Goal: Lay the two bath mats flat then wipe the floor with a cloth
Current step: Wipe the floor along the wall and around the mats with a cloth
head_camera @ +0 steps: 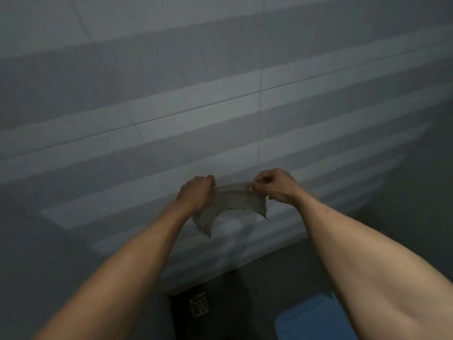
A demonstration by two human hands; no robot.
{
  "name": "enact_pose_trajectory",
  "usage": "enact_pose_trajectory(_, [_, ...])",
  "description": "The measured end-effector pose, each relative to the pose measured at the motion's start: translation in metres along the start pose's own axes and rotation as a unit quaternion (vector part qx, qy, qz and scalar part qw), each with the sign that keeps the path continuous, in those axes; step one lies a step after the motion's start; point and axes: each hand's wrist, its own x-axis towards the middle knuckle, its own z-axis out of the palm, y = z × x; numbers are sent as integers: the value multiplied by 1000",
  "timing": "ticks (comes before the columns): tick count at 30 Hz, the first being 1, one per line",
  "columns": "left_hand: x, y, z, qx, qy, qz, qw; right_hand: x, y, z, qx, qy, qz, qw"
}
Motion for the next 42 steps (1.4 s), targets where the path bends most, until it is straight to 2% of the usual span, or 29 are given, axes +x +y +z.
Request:
enact_pose_trajectory(5, [54, 11, 84, -25, -96, 75, 992, 1, 76, 7, -23, 67, 107, 992])
enact_pose_trajectory(10, [81, 19, 154, 0, -144, 153, 978, -23, 146, 28, -24, 119, 189, 974])
enact_pose_trajectory(13, [97, 30, 190, -18, -173, 167, 970, -37, 184, 38, -26, 132, 240, 962])
enact_pose_trajectory(19, [125, 48, 270, -12, -213, 184, 960, -50, 265, 65, -21, 125, 300, 946])
enact_pose_trajectory(23, [136, 57, 335, 30, -234, 184, 954, -47, 333, 98, 9, 99, 320, 942])
enact_pose_trajectory(29, [146, 42, 473, 92, -275, 180, 940, -34, 447, 175, 43, 57, 343, 937])
enact_pose_trajectory(38, [173, 7, 714, 226, -437, 207, 846, -7, 649, 333, 50, -26, 379, 924])
enact_pose_trajectory(42, [194, 19, 804, 222, -452, 218, 836, 4, 728, 371, 17, -21, 397, 917])
